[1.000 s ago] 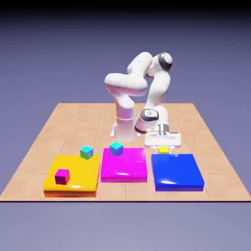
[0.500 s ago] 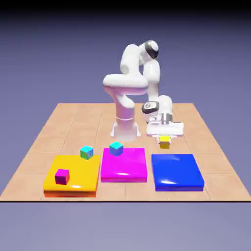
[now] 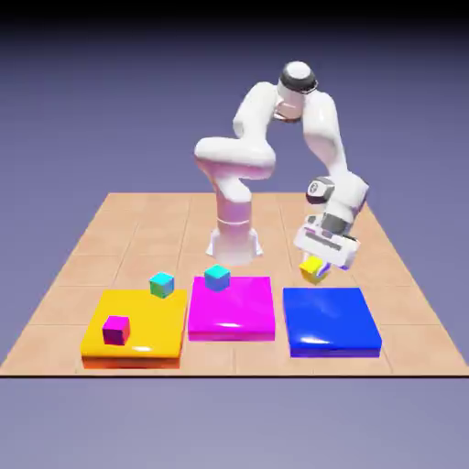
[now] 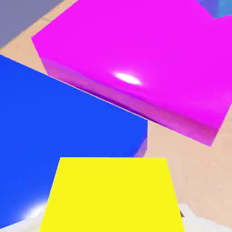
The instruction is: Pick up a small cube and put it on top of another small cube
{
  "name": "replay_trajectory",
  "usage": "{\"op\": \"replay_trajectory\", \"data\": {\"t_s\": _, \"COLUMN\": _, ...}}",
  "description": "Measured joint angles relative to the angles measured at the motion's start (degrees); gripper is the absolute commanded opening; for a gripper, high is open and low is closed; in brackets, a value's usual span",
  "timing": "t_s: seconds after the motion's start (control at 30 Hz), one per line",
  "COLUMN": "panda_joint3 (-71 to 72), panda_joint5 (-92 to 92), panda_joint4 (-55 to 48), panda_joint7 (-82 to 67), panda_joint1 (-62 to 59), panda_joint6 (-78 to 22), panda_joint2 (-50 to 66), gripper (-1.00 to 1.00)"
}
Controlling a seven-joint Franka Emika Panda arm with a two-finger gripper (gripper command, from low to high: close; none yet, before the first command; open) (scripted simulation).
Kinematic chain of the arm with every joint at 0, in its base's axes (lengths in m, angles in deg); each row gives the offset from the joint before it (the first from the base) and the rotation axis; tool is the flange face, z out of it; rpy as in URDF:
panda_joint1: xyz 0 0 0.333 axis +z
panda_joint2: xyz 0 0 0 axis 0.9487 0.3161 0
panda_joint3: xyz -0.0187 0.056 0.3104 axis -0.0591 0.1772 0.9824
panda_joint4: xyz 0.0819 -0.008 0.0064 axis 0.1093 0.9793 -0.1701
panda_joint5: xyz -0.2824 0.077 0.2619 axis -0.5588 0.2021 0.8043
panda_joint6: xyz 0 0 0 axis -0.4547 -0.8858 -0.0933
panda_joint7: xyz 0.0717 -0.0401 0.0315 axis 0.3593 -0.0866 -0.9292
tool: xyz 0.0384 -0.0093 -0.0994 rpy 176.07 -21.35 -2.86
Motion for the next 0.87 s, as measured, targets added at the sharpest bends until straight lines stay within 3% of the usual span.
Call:
{"op": "replay_trajectory", "data": {"t_s": 0.43, "panda_joint3": -16.84, "panda_joint5": -22.13, "panda_joint4": -9.9, "panda_joint7": 17.16, "panda_joint1": -26.99, "panda_joint6": -31.07, "panda_joint2": 1.81, "gripper": -1.0}}
{"op": "replay_trajectory", "data": {"t_s": 0.63, "panda_joint3": -9.58, "panda_joint5": -30.76, "panda_joint4": -8.17, "panda_joint7": 22.45, "panda_joint1": -35.79, "panda_joint6": -28.74, "panda_joint2": 2.02, "gripper": -1.0}}
{"op": "replay_trajectory", "data": {"t_s": 0.77, "panda_joint3": -2.21, "panda_joint5": -27.06, "panda_joint4": -2.56, "panda_joint7": 22.7, "panda_joint1": -40.71, "panda_joint6": -18.79, "panda_joint2": 2.09, "gripper": -1.0}}
{"op": "replay_trajectory", "data": {"t_s": 0.8, "panda_joint3": -2.02, "panda_joint5": -26.97, "panda_joint4": -2.42, "panda_joint7": 22.7, "panda_joint1": -40.83, "panda_joint6": -18.54, "panda_joint2": 2.1, "gripper": 1.0}}
{"op": "replay_trajectory", "data": {"t_s": 0.87, "panda_joint3": -2.03, "panda_joint5": -26.88, "panda_joint4": -2.42, "panda_joint7": 22.66, "panda_joint1": -40.83, "panda_joint6": -18.6, "panda_joint2": 2.1, "gripper": 1.0}}
